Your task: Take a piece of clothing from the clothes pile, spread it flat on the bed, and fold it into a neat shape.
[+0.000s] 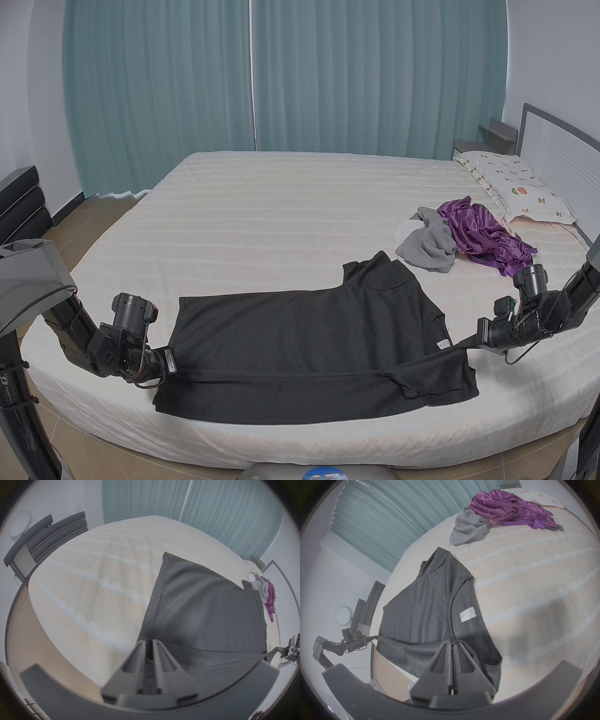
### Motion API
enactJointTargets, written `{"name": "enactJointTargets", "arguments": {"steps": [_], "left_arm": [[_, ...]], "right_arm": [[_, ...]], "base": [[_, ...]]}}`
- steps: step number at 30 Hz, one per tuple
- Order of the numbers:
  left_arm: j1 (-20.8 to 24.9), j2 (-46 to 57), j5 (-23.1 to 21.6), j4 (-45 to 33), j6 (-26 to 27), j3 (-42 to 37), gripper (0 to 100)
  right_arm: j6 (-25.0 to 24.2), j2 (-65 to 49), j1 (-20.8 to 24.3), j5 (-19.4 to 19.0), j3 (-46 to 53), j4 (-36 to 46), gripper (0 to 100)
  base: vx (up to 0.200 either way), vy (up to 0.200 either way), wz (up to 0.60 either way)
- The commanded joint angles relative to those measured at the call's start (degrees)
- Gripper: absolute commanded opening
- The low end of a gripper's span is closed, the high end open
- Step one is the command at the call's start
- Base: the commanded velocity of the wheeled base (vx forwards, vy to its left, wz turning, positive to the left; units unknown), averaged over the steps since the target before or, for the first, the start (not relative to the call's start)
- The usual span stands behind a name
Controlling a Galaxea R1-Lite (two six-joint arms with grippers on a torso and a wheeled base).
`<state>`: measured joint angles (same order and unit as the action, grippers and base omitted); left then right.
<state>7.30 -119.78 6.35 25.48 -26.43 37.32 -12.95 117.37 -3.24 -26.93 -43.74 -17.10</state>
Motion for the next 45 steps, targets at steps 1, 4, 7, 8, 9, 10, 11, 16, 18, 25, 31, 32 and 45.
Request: {"name": "enactJointTargets", "arguments": {"steps": [1, 4, 7, 8, 9, 10, 11, 16, 18, 25, 31, 32, 45], "left_arm": [[0.26, -0.98, 0.06, 0.01, -0.11, 0.48, 100], [0.26, -0.45, 0.06, 0.01, -0.38, 0.39, 100], [0.26, -0.01, 0.06, -0.08, -1.26, 0.21, 100], [0.26, 0.43, 0.06, -0.08, -1.61, 0.13, 100], [0.17, 0.61, 0.06, -0.08, -1.70, 0.04, 100], [0.08, 2.10, 0.06, -0.08, -2.31, -0.31, 100], [0.08, 3.15, 0.06, -0.17, -2.66, -0.58, 100], [-0.10, 9.57, -1.17, 0.01, -5.48, -3.83, 100], [-0.10, 11.50, -1.61, 0.01, -6.44, -5.15, 100], [0.17, 14.93, -5.56, 0.10, -15.58, -6.82, 100], [-0.10, 14.67, -8.02, 0.01, -16.29, -7.34, 100], [-0.18, 14.58, -8.02, 0.01, -16.29, -7.43, 100], [-0.80, 14.14, -8.81, 0.01, -16.37, -7.34, 100]], "right_arm": [[-0.15, 1.46, 0.43, -0.05, -0.38, -0.21, 100], [-0.06, 0.58, 0.87, -0.14, 0.59, -0.21, 100], [-0.15, -2.23, 1.31, -0.40, 2.08, -0.21, 100], [-0.24, -2.94, 1.31, -0.40, 2.43, -0.21, 100], [-0.24, -3.20, 1.31, -0.49, 2.61, -0.21, 100], [-0.59, -4.70, 1.31, -0.58, 3.75, -0.30, 100], [-0.85, -5.66, 1.31, -0.67, 4.36, -0.30, 100], [-3.14, -11.29, 1.22, -2.87, 9.20, -0.83, 100], [-4.98, -12.78, 0.78, -4.01, 11.13, -2.67, 100], [-10.43, -12.52, 0.69, -4.89, 20.80, -17.35, 100], [-17.11, -10.85, 0.78, -5.59, 24.32, -25.52, 100], [-17.38, -10.50, 0.69, -5.59, 24.40, -26.05, 100], [-17.46, -8.91, 0.61, -5.59, 25.37, -26.58, 100]], "base": [[0.000, 0.000, 0.00], [0.000, 0.000, 0.00], [0.000, 0.000, 0.00], [0.000, 0.000, 0.00], [0.000, 0.000, 0.00], [0.000, 0.000, 0.00], [0.000, 0.000, 0.00], [0.000, 0.000, 0.00], [0.000, 0.000, 0.00], [0.029, 0.000, 0.00], [0.200, 0.000, 0.00], [0.200, 0.000, 0.00], [0.062, 0.000, 0.00]]}}
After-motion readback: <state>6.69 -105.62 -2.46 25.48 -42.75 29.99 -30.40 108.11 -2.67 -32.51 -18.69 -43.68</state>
